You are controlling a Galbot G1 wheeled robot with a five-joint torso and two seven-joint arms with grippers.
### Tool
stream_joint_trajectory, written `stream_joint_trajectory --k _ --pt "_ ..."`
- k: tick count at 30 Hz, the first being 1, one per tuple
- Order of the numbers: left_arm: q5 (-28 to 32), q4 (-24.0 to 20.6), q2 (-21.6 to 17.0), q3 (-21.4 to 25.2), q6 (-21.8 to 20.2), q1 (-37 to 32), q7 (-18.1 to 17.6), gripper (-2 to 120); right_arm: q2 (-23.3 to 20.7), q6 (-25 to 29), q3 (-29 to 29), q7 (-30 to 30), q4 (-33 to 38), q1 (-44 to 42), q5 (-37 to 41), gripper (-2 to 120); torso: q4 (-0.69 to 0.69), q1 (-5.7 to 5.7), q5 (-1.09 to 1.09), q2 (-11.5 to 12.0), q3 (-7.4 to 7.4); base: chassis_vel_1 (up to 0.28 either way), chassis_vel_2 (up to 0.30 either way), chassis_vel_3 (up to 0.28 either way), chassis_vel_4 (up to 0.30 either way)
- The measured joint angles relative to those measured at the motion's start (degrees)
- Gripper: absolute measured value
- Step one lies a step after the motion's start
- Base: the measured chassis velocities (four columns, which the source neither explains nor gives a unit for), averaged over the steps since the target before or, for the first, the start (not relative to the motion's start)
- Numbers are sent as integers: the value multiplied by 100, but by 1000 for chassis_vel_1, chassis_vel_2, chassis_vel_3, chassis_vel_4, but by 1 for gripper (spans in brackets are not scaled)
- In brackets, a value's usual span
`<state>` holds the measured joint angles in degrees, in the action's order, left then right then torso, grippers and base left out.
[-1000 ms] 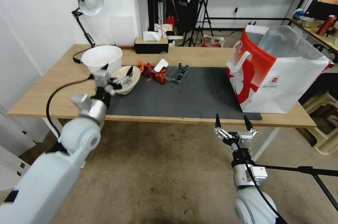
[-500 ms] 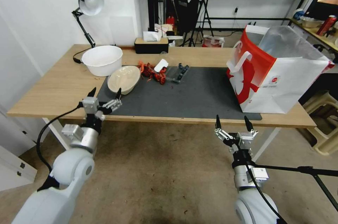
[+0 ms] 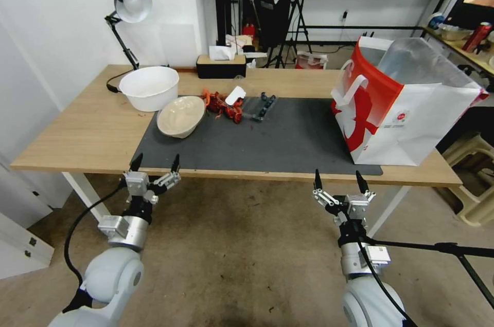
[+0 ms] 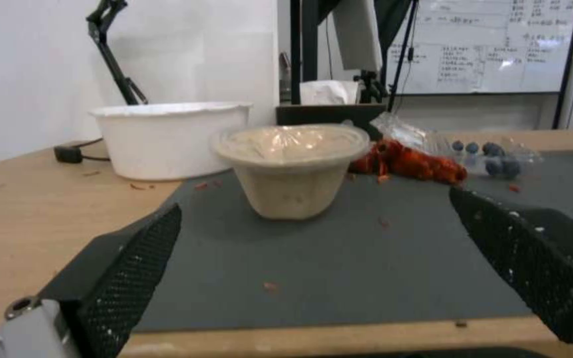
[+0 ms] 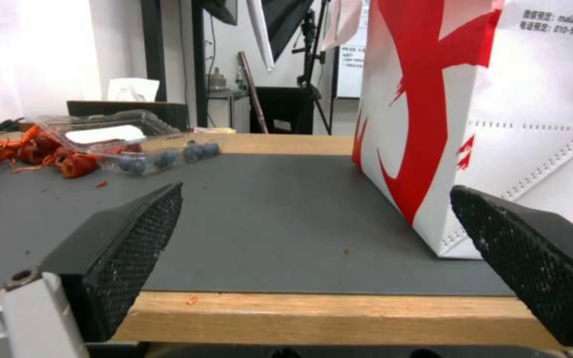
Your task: Pick up the trash from the table and place it into the takeout bag.
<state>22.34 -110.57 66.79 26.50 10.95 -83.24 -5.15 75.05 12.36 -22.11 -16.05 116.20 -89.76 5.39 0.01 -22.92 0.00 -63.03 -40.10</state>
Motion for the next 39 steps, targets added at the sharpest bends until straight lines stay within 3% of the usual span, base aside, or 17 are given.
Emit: stream_joint_trajectory --k 9,21,24,27,39 --pt "-72 75 -36 -57 39 58 6 100 17 10 1 -2 0 -11 -17 100 -1 1 0 1 0 0 0 0 0" --pt "-794 433 -443 -241 -69 715 132 100 28 20 12 -2 -18 0 -32 100 1 0 -1 1 -1 0 0 0 0" --pt "-961 532 -607 -247 -129 841 210 100 8 20 55 -2 -39 45 -32 100 -1 0 -1 1 -1 0 0 0 0" --pt "-1145 763 -1184 -451 -423 1298 419 100 25 19 77 -2 -88 92 -30 100 0 0 -1 1 -1 0 0 0 0" --pt "-1353 1429 -1840 -939 -620 2388 797 100 112 18 90 -1 -137 120 -64 100 0 0 0 1 0 0 0 0 0"
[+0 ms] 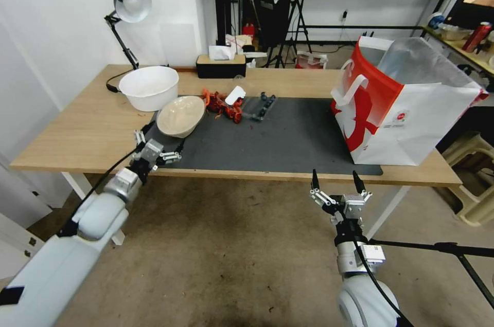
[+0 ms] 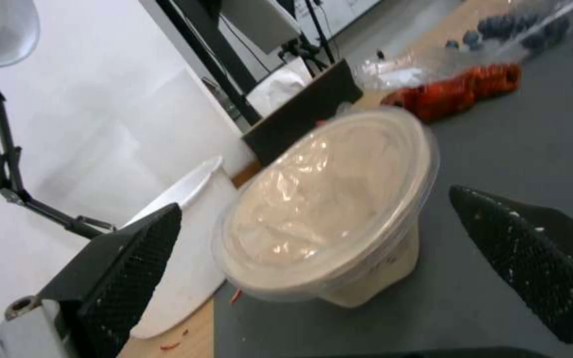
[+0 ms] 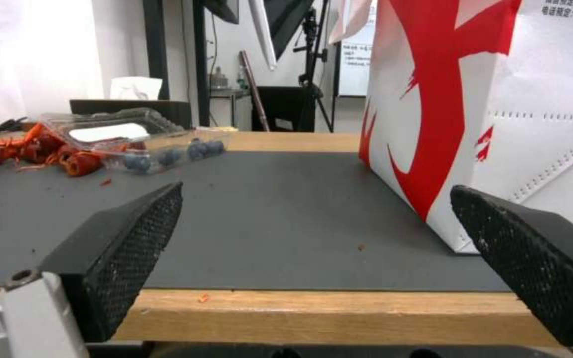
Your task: Pick up the trash from the table and place it into the takeout bag.
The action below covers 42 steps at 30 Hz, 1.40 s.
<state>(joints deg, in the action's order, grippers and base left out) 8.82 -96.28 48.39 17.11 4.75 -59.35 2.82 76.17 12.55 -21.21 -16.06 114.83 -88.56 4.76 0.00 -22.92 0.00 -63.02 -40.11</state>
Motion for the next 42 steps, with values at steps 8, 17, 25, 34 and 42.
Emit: stream_joint_trajectory --k 8,17,25,34,42 --pt "-2 219 -164 -126 0 170 192 99 23 0 -5 0 -18 18 -8 100 -1 0 -1 0 0 0 0 0 0" --pt "-100 348 -313 -246 17 319 284 95 37 -4 85 0 -46 64 -27 100 -1 0 0 0 0 0 0 0 0" --pt "-246 388 -439 -342 22 447 365 93 -12 -13 179 -2 -80 128 -27 100 -1 0 0 0 0 0 0 0 0" --pt "-276 501 -516 -723 16 749 384 91 -14 -15 182 -5 -87 138 -26 100 0 0 0 -1 0 0 0 0 0" --pt "-293 613 -536 -917 29 930 412 69 5 -15 161 -8 -91 135 -29 100 0 0 0 -1 0 0 0 0 0"
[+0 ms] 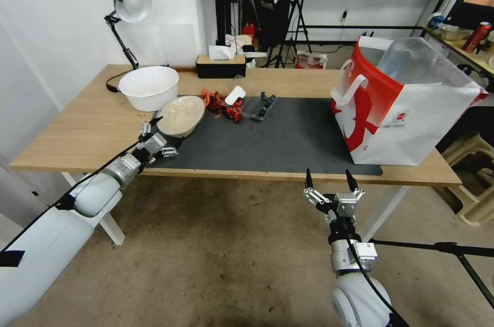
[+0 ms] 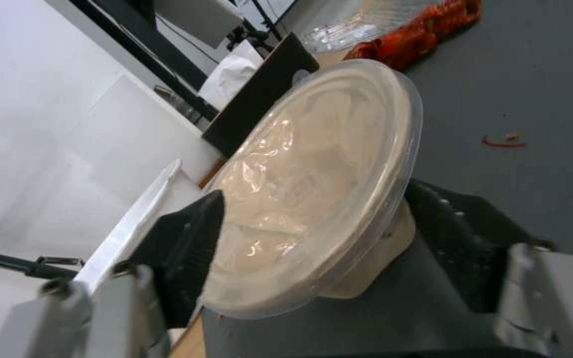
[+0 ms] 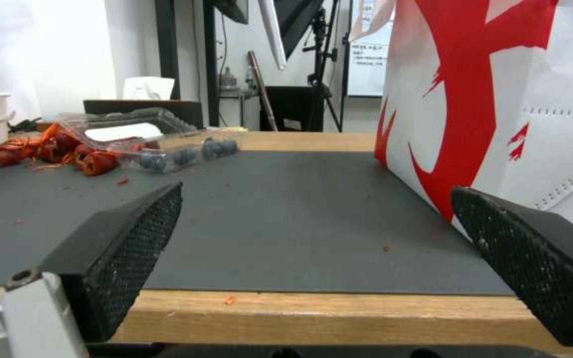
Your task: Pick up the trash from the table and place it into the takeout bag.
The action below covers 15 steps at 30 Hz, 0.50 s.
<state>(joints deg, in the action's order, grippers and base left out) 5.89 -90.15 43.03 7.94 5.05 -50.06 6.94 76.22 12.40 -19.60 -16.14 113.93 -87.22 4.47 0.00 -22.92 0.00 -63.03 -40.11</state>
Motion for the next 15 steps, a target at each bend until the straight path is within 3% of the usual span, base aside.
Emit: stream_joint_trajectory --k 2,5,8,11,15 --pt "-6 15 -8 -24 14 18 3 64 2 0 -1 -1 -3 0 -1 100 0 0 -1 0 0 0 0 0 0" --pt "-35 67 -71 -143 93 88 39 47 23 0 2 -1 -23 2 -19 100 0 0 -1 0 0 0 0 0 0" --pt "-51 78 -95 -167 122 109 71 44 29 2 4 -1 -25 3 -24 100 0 0 0 0 0 0 0 0 0" --pt "-75 103 -183 -229 226 174 195 27 38 13 8 -1 -28 -1 -38 100 0 0 0 0 0 0 0 0 0" --pt "-77 110 -212 -234 310 197 289 15 47 17 9 -1 -28 -8 -44 100 0 0 0 0 0 0 0 0 0"
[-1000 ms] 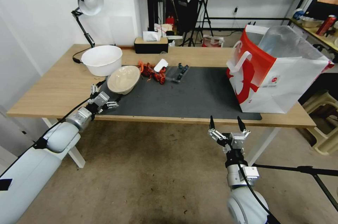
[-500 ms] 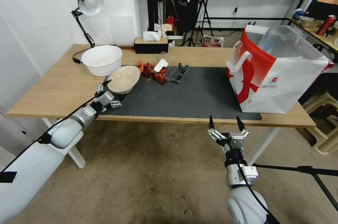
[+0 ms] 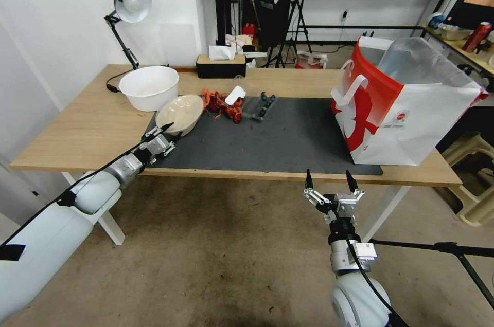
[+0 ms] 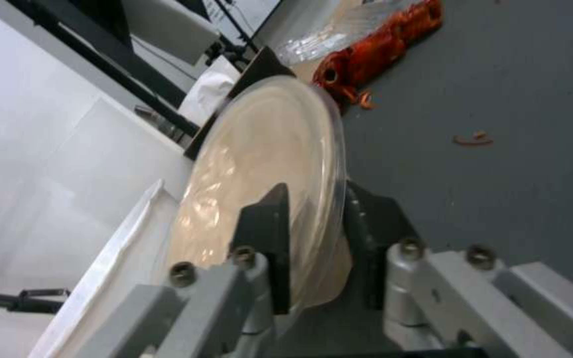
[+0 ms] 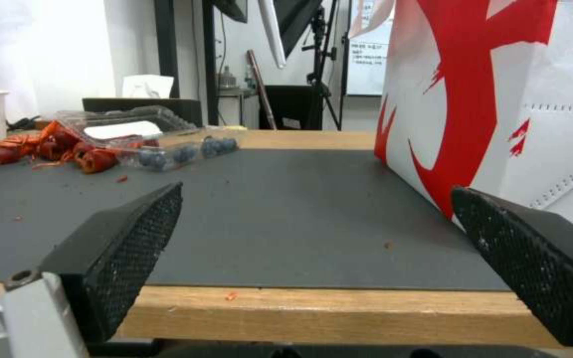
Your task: Pick up the trash from the table and place it into the takeout bag.
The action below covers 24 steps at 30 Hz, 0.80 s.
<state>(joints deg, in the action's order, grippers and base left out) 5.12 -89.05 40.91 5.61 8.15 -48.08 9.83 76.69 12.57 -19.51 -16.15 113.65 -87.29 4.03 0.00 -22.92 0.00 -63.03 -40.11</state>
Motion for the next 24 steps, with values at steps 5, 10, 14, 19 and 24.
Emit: stream_joint_trajectory --k 5,10,14,19,24 --pt "-18 3 -19 13 183 16 166 1 4 5 1 1 2 -8 -4 100 0 1 0 0 0 0 0 0 0" --pt "-47 -44 -21 54 450 49 314 0 3 16 -9 2 4 -20 -7 100 0 0 -1 0 0 0 0 0 0" --pt "108 -101 -12 -2 573 125 314 0 4 19 -10 2 4 -20 -9 100 0 0 0 0 0 0 0 0 0" --pt "828 -267 12 -312 658 412 281 0 5 20 -29 3 -1 -19 -10 100 1 0 1 0 0 0 0 0 0" --pt "1971 -512 62 -806 604 855 257 0 6 22 -69 3 -9 -25 -10 100 0 1 1 1 0 0 0 0 0"
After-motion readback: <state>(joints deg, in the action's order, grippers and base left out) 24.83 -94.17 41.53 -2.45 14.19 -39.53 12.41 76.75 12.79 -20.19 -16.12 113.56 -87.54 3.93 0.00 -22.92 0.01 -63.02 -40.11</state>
